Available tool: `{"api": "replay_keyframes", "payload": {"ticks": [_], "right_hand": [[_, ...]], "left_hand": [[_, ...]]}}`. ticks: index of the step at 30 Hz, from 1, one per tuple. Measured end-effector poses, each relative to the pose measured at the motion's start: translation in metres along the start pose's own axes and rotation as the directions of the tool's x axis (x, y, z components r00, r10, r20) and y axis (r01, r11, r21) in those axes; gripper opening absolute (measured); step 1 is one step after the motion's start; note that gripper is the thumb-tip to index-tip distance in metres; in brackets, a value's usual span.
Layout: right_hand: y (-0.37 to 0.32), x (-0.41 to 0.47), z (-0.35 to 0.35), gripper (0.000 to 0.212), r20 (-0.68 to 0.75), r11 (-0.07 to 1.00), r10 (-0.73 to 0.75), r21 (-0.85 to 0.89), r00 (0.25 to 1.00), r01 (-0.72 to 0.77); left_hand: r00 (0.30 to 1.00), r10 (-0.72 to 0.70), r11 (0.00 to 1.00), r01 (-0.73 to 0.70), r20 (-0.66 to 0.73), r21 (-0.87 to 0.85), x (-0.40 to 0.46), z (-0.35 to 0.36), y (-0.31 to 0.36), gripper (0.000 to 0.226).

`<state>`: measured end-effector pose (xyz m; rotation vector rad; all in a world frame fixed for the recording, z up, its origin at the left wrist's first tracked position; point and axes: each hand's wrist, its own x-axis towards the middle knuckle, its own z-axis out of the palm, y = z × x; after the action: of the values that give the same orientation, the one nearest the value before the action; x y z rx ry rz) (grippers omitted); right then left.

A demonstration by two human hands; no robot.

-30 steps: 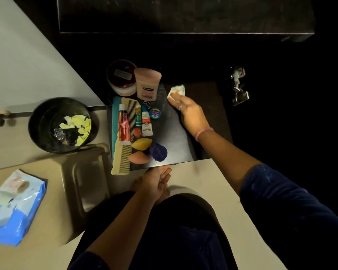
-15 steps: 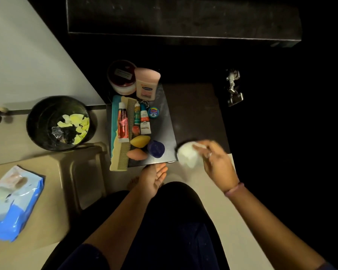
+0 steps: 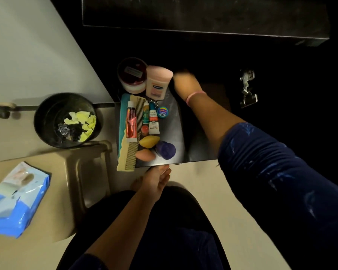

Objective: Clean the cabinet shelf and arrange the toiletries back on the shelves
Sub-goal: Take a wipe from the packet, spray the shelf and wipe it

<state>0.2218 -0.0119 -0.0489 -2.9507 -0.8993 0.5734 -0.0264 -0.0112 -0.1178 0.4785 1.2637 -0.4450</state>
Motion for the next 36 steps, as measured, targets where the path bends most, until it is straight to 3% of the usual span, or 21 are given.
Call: {"api": "replay_keyframes", "payload": {"ticks": [5, 10, 14, 18, 22, 27, 29, 31, 36], "right_hand": [[0.009, -0.013, 0.014, 0.035, -0.109, 0.987, 0.004, 0.161, 0.994, 0.014], [0.03, -0.05, 0.046, 0.038, -0.133, 0.97, 0.029, 0.245, 0.991, 0.005], [0.029, -0.091, 0.068, 0.032, -0.275, 0.926, -0.063, 0.343, 0.959, 0.159], [0.02, -0.139, 0.095, 0.03, -0.323, 0.909, -0.096, 0.356, 0.941, 0.215], [0.02, -0.194, 0.112, 0.041, -0.283, 0.891, -0.203, 0.345, 0.938, 0.297], [0.056, -0.228, 0.115, 0.036, -0.08, 0.833, -0.512, 0.195, 0.855, 0.517], [0.063, -0.223, 0.094, 0.025, -0.125, 0.839, -0.389, 0.361, 0.913, 0.407], [0.062, -0.2, 0.06, 0.027, -0.273, 0.801, -0.163, 0.524, 0.948, 0.288], [0.051, -0.098, 0.01, 0.027, -0.449, 0.82, 0.114, 0.546, 0.886, 0.171]], "left_hand": [[1.0, 0.014, 1.0, -0.014, 0.003, -0.003, -0.001, -0.001, 0.001, 0.02], [0.999, 0.037, 0.999, -0.037, 0.008, 0.015, -0.007, 0.004, 0.001, 0.033], [0.999, 0.021, 1.0, -0.022, -0.024, -0.023, -0.009, 0.01, 0.001, 0.027], [0.999, 0.021, 0.998, -0.022, -0.027, -0.052, -0.008, 0.012, -0.001, 0.029], [0.999, 0.031, 0.998, -0.032, -0.034, -0.058, -0.012, 0.014, 0.002, 0.038], [0.997, 0.059, 0.998, -0.06, -0.054, -0.022, -0.017, 0.014, 0.003, 0.03], [0.996, 0.07, 0.997, -0.071, -0.055, -0.029, -0.019, 0.014, 0.004, 0.034], [0.996, 0.076, 0.996, -0.078, -0.055, -0.034, -0.018, 0.013, 0.004, 0.036], [0.996, 0.077, 0.995, -0.079, -0.046, -0.061, -0.016, 0.012, 0.002, 0.036]]}}
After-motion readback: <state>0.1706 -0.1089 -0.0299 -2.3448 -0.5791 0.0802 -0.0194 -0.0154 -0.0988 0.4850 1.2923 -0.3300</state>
